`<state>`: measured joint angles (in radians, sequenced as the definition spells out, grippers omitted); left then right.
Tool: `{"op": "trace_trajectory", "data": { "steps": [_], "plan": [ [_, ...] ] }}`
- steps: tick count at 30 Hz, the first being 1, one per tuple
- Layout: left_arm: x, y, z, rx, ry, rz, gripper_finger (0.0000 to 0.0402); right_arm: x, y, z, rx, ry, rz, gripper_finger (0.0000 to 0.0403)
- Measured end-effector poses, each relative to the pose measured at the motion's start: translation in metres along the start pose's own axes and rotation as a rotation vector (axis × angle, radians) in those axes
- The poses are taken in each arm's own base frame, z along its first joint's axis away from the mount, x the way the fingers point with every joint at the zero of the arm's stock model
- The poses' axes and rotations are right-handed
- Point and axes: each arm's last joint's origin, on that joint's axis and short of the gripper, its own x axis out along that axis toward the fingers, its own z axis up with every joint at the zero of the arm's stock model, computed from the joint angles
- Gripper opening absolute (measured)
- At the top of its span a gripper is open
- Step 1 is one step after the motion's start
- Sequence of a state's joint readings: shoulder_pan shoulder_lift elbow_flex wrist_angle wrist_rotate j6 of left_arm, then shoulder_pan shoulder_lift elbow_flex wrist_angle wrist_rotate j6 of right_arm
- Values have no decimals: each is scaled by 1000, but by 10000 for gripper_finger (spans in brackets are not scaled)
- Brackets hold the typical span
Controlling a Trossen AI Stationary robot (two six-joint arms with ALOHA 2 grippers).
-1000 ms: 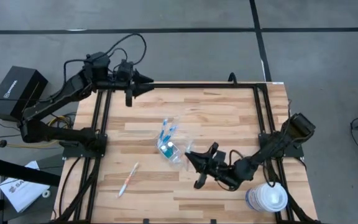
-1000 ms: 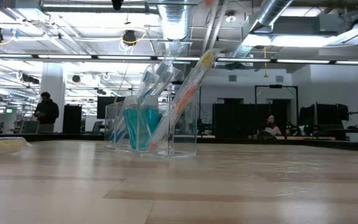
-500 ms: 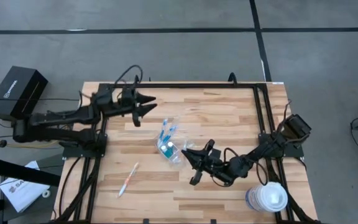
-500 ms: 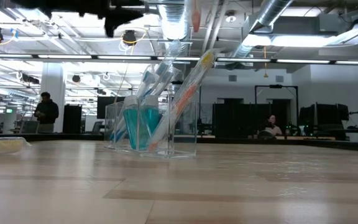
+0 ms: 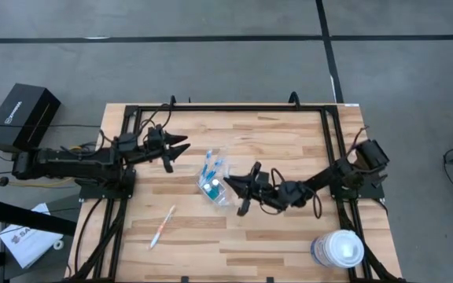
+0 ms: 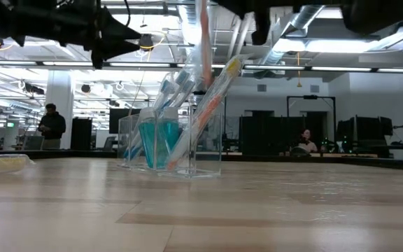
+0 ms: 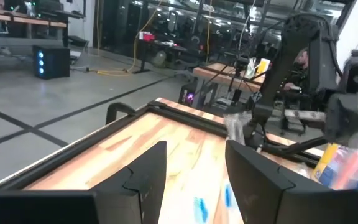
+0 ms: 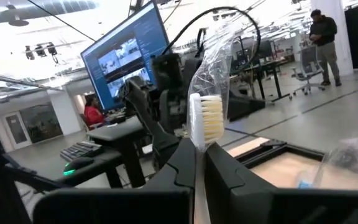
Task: Pick & Place toothbrushing station
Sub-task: Put the left orange toothbrush into the transparent organizer
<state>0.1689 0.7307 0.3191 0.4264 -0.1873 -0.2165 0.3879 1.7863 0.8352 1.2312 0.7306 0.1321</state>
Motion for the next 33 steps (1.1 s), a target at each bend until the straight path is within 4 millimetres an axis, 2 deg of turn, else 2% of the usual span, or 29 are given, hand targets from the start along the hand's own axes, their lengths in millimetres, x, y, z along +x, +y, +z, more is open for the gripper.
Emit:
{"op": "trace_trajectory", "data": {
  "steps": [6, 18, 22, 33],
  "plan": [
    [-2, 2, -5, 1, -1, 7, 159, 11, -13, -5, -15, 30, 36, 1],
    [-2, 1, -2, -3, -26, -2, 159, 8, -17, -54, 108, 2, 91, 1],
    [-2, 1, -2, -3, -25, -7, 159, 9, -19, -56, 116, -16, 88, 1],
    [-2, 1, -2, 4, -30, -8, 159, 10, -23, -69, 93, 98, 61, 1]
  ]
}}
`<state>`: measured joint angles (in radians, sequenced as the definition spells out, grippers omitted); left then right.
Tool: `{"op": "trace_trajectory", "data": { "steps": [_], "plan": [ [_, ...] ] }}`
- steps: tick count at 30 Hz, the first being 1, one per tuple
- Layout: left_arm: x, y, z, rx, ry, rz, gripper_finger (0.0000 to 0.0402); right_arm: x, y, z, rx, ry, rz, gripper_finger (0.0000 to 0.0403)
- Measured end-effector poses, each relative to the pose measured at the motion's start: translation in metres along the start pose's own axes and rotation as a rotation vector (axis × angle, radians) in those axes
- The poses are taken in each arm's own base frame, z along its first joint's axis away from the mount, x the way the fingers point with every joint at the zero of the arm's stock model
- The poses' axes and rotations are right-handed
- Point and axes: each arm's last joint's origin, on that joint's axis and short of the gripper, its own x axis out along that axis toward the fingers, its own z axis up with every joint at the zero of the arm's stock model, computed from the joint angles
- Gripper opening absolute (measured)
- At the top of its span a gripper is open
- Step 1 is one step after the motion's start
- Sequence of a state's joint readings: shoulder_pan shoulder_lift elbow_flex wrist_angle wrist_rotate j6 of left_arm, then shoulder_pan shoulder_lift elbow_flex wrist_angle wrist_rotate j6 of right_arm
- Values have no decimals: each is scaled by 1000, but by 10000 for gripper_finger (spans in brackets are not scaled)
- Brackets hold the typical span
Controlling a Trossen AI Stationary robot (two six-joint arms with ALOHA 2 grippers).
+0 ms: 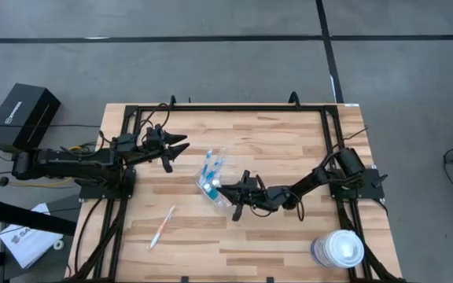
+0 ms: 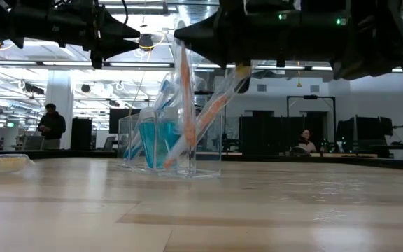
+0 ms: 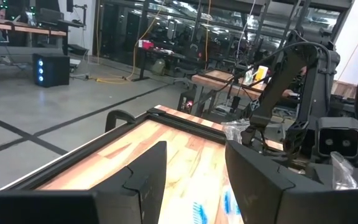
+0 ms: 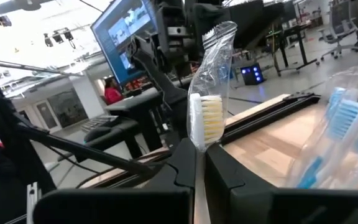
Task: Pick & Place toothbrushing station
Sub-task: Put the left orange toothbrush into the transparent organizer
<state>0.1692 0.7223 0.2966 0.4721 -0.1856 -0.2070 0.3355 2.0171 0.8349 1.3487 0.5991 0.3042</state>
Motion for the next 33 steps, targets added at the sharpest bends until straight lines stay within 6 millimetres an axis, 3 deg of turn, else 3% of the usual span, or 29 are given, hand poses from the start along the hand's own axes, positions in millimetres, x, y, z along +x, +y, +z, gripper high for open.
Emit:
{"op": "trace_trajectory", "data": {
  "steps": [12, 16, 26, 29, 33],
  "plan": [
    [0, 0, 1, -1, -5, -1, 159, 2, -4, -5, 11, 60, 12, 13],
    [0, 0, 1, -2, -7, -6, 159, 3, -5, -3, 76, 48, 5, 62],
    [0, -1, 1, -2, -5, -18, 159, 5, -6, 3, 143, 17, 27, 228],
    [0, -1, 1, -2, -5, -20, 159, 5, -4, 6, 156, -6, 60, 255],
    [0, -1, 1, -2, -4, -22, 159, 3, 1, 10, 131, -44, 92, 263]
  ]
}}
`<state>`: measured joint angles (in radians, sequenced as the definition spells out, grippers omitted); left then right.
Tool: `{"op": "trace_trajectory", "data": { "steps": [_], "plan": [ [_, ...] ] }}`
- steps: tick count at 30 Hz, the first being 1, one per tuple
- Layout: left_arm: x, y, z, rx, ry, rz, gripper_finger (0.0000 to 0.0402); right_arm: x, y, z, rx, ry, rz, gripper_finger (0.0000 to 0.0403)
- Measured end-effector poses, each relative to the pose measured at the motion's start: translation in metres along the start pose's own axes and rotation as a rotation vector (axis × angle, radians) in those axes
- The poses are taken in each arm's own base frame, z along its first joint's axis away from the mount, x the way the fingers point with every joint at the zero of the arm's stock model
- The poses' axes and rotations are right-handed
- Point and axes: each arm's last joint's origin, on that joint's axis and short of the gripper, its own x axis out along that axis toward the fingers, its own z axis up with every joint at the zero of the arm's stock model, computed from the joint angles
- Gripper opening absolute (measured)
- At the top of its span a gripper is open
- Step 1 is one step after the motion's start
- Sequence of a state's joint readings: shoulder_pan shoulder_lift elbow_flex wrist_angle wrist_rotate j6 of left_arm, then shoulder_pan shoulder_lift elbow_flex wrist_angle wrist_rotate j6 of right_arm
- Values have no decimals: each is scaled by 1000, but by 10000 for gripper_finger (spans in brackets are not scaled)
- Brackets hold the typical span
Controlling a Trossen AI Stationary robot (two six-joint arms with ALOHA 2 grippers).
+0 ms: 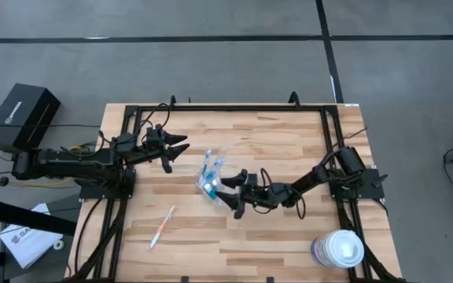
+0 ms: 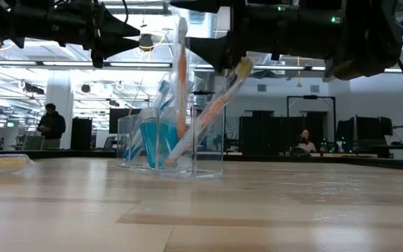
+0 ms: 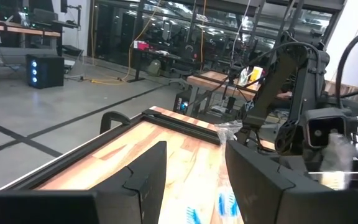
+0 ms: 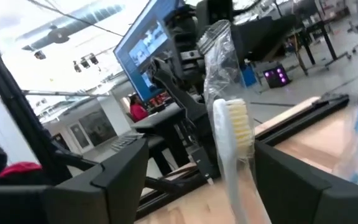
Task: Pick & Place toothbrushing station
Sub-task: Put the left orange toothbrush into the transparent organizer, then put the orange toothbrush into the transparent organizer
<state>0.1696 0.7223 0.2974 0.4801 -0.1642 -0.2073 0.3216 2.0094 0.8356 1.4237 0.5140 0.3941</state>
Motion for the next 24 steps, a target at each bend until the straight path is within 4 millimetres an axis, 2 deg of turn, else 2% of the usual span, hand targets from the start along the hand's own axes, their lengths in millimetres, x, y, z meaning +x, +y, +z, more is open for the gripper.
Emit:
{"op": "trace_trajectory", "data": {
  "steps": [13, 19, 24],
  "plan": [
    [0, 0, 0, 0, 4, -15, 159, -1, 4, 5, -89, -47, 24, 264],
    [0, 0, 0, 7, 4, -15, 159, -1, -3, -9, -45, 71, -24, 264],
    [0, 0, 0, 15, 5, -15, 159, -2, 6, 3, -53, -37, 28, 264]
  ]
}}
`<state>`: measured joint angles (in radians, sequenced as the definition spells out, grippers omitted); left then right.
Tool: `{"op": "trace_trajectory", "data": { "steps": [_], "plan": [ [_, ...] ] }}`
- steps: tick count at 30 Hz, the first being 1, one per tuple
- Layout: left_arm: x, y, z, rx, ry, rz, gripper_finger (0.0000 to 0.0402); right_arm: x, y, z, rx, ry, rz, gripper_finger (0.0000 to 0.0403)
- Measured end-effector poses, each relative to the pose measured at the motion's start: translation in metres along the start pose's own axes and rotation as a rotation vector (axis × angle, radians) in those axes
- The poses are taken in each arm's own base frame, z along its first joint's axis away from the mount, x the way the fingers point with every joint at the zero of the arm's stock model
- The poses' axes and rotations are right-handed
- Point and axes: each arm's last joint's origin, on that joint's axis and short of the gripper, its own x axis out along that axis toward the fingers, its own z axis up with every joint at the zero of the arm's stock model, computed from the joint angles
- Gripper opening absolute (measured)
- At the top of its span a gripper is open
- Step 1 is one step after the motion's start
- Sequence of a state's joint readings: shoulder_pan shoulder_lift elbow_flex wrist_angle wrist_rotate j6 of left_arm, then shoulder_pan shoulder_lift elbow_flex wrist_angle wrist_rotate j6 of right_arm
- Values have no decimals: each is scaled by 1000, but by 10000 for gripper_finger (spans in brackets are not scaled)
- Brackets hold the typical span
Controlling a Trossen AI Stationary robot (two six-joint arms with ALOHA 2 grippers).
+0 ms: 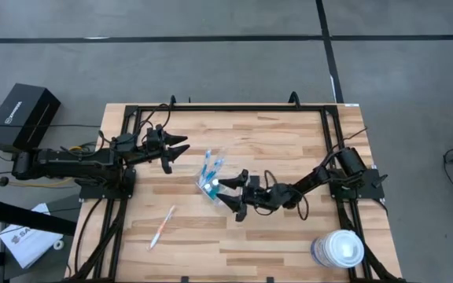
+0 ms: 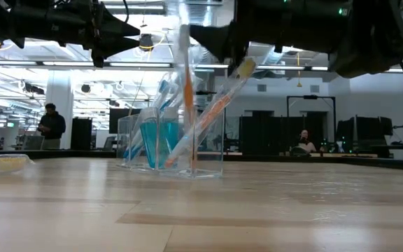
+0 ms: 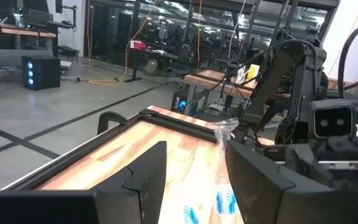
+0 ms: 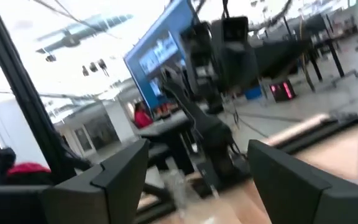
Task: Pick & Place toothbrushing station
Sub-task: Put the orange toothbrush into the transparent organizer
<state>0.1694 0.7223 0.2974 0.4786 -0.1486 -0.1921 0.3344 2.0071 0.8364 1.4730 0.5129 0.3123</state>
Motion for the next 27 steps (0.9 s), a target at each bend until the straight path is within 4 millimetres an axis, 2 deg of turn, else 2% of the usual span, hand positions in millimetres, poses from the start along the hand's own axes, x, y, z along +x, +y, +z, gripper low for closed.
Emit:
{"op": "trace_trajectory", "data": {
  "steps": [6, 12, 19, 24, 27],
  "plan": [
    [0, 0, 0, -25, 3, -16, 159, 1, 5, 17, -33, -92, 23, 264],
    [0, -3, -1, -59, 34, -91, 159, 14, 28, 79, -104, -100, 73, 264],
    [-3, 1, -22, -191, 263, -68, 159, 36, 55, 198, -288, 208, -59, 264],
    [-10, 2, -41, -326, 511, -89, 159, 38, 69, 296, -382, 197, -70, 264],
    [-14, 2, -46, -384, 626, -76, 159, 37, 67, 338, -391, 185, -84, 264]
  ]
}}
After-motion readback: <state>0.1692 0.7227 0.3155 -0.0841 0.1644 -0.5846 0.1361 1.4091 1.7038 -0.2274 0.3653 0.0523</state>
